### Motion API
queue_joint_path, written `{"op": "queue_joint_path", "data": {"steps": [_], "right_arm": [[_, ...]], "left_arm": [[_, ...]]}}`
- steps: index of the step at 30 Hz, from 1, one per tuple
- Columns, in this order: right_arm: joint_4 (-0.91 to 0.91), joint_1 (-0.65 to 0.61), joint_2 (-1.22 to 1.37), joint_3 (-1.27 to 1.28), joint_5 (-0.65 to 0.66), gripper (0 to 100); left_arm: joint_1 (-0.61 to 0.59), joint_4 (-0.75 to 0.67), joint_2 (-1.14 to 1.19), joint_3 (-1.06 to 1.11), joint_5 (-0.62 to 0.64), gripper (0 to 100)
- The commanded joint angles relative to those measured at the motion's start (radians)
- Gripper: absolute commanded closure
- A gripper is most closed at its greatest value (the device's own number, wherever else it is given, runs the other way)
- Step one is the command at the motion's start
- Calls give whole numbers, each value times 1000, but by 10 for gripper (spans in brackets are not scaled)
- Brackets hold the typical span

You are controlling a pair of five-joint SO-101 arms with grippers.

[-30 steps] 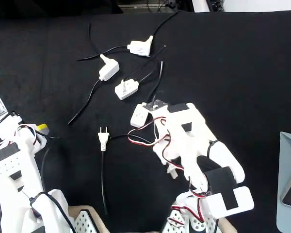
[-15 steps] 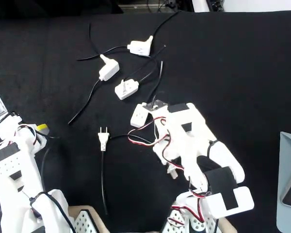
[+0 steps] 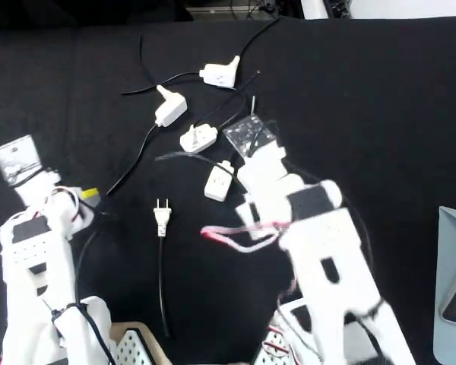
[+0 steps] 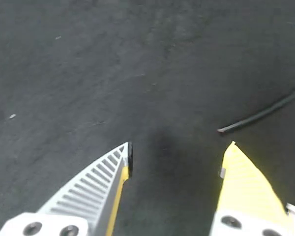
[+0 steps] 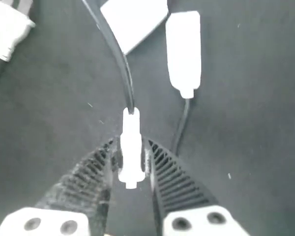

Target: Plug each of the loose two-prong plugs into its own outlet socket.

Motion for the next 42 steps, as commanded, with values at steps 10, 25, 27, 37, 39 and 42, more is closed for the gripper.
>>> {"op": "queue_joint_path", "data": {"steps": [10,25,27,37,39,42], "right_arm": [[-453,-143,-303,225,-252,987],[-588,-292,-527,427,-318,987],[-586,-293,-572,452,-318,987],[-592,-296,-633,538,-311,987],[-592,-298,-633,538,-311,987],[-592,-315,-633,539,-311,987]], "left_arm": [[298,238,-25,-366,98,699],[555,242,-25,-395,152,700],[576,242,-25,-390,152,700],[638,244,-118,-354,153,701],[661,236,-193,-317,153,701],[688,203,-295,-248,153,701]]}}
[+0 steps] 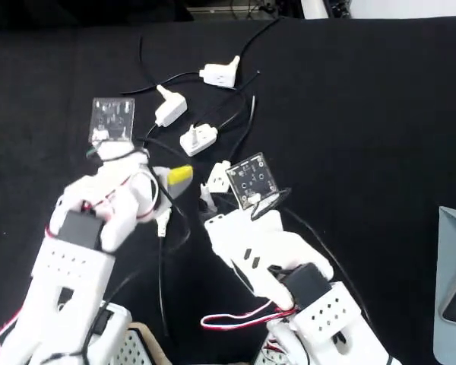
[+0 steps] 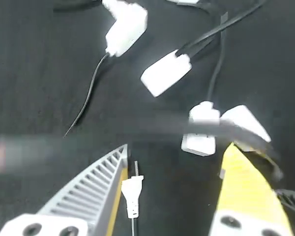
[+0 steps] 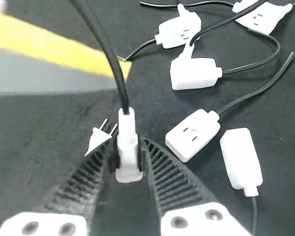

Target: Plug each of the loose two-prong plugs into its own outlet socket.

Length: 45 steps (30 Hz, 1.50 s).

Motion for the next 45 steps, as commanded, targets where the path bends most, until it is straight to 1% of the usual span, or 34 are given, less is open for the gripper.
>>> {"op": "queue_joint_path", "data": {"steps": [1,5,8,10,15,21,28,31,34,36,38,45], "right_arm": [[-17,-51,-19,-5,-3,987],[-12,-81,-19,-5,-9,987],[-12,-80,-19,-4,-9,987],[-12,-80,-19,-2,-9,987],[-17,-80,-25,21,-6,987],[-12,-75,-25,21,-3,987],[-20,98,-27,12,-2,987],[-18,147,-27,-10,-2,987],[-20,218,-24,-25,-2,987],[-21,267,-19,-33,-2,986],[-21,304,-18,-41,-2,986],[-124,414,-18,-12,-9,986]], "left_arm": [[45,-48,-150,76,14,701],[82,-69,-199,140,6,701],[107,-66,-207,165,-66,701],[119,-69,-207,177,-86,701],[153,-69,-207,188,-91,701],[131,-66,-207,188,-91,701],[-48,-74,-196,177,-81,699],[-79,-74,-196,179,-86,697],[-73,-75,-180,174,-89,696],[-53,-75,-130,151,-95,696],[-33,-75,-43,107,-129,696],[39,-72,414,-148,-146,695]]}}
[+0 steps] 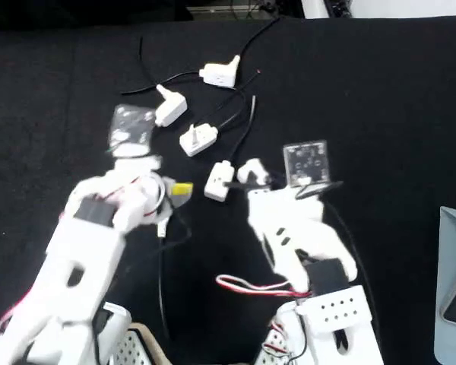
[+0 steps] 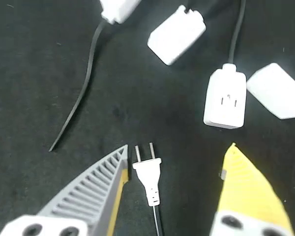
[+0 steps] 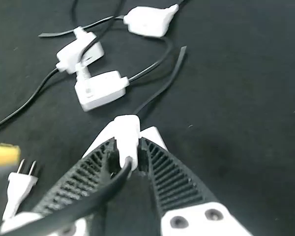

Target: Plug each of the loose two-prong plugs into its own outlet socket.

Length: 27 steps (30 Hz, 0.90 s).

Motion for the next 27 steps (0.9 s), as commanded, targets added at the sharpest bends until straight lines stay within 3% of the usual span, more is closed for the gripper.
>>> {"op": "queue_joint_path", "data": {"steps": [1,7,16,22,27], "right_arm": [[-74,77,-5,-39,-9,986],[-87,144,-5,-44,-49,986],[-89,146,-8,-45,-52,986],[-89,192,-15,-48,-74,986],[-89,199,-15,-50,-81,986]], "left_arm": [[54,-20,295,-228,-14,695],[122,-21,615,-478,-34,695],[165,-21,937,-776,-29,700],[219,-23,967,-819,-28,700],[219,-117,997,-756,-26,701]]}}
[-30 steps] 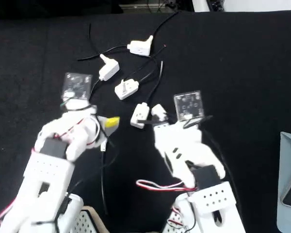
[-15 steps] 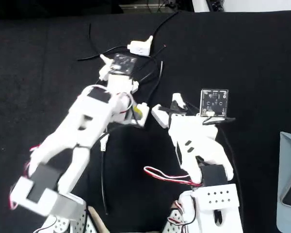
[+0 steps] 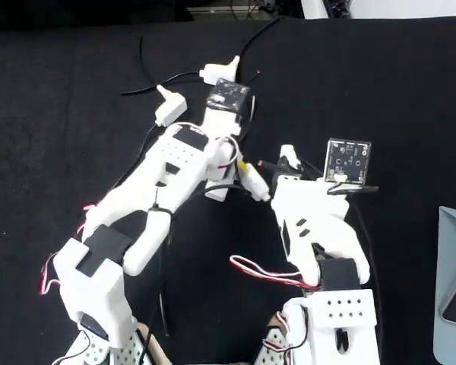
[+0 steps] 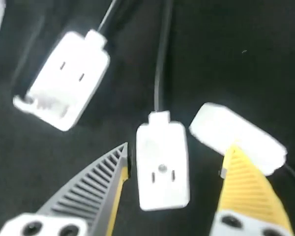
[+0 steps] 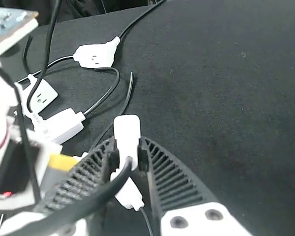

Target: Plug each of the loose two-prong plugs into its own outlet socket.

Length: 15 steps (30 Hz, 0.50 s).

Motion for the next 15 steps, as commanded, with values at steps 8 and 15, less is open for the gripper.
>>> {"op": "queue_joint_path", "data": {"steps": [8,15], "right_arm": [[-21,14,-15,-50,-11,986],[-21,14,-12,-48,-11,986]], "left_arm": [[-68,-95,57,19,-12,722],[-39,-9,61,45,-118,790]]}}
